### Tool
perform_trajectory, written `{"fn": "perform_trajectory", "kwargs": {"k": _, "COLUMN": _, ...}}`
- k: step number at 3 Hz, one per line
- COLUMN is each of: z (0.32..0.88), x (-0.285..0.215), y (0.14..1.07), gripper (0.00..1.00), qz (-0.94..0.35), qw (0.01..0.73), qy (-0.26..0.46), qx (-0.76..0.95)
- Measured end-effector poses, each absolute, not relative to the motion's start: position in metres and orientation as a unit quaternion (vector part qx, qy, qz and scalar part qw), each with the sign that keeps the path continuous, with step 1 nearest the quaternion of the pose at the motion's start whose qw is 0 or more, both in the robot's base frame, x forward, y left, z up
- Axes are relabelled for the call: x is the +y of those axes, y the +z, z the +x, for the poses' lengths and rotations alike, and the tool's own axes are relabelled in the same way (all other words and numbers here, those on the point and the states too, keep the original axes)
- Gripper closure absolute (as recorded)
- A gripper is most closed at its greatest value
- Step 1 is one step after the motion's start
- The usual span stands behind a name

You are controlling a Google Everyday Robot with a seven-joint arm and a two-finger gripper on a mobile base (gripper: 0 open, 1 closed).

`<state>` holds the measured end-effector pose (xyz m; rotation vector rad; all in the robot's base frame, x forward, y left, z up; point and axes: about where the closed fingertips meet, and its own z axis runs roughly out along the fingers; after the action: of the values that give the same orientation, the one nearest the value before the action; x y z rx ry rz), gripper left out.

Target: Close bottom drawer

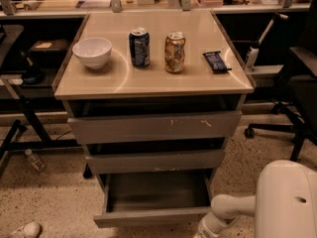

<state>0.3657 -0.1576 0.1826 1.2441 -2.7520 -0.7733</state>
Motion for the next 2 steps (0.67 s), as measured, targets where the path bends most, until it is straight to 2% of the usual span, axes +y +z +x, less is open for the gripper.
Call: {"fn": "perform_trajectory", "kwargs": {"k": 2, "z": 0.3682, "x": -0.1548, "y": 0.183, "gripper": 0.83, "qz": 0.403, "qw": 0.008, "qy": -0.249, "qx": -0.88}}
